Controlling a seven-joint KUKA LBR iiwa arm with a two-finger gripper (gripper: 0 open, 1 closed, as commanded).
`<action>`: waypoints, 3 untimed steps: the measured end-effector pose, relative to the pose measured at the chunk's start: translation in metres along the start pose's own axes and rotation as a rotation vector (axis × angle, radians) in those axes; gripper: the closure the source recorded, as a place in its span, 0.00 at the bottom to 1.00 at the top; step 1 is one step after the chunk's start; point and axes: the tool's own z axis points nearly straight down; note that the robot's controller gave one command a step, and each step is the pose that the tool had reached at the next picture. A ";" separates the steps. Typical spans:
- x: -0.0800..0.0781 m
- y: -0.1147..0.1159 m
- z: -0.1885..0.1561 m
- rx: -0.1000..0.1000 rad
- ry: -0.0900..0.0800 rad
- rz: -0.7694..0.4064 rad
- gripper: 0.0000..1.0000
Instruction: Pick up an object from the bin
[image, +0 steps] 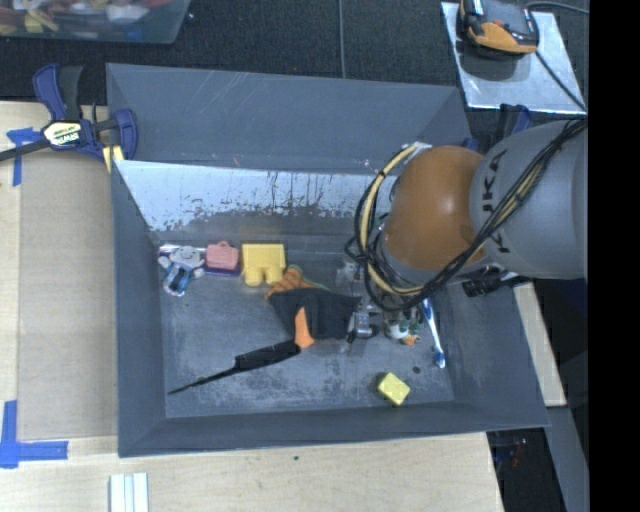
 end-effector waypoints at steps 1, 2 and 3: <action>-0.004 0.037 -0.031 0.000 -0.004 -0.012 0.00; 0.000 0.045 -0.014 0.001 0.000 -0.131 0.00; 0.005 0.048 0.015 -0.002 -0.005 0.125 0.00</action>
Offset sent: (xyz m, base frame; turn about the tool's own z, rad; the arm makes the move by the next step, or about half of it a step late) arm 0.0020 0.0490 -0.0056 -0.1828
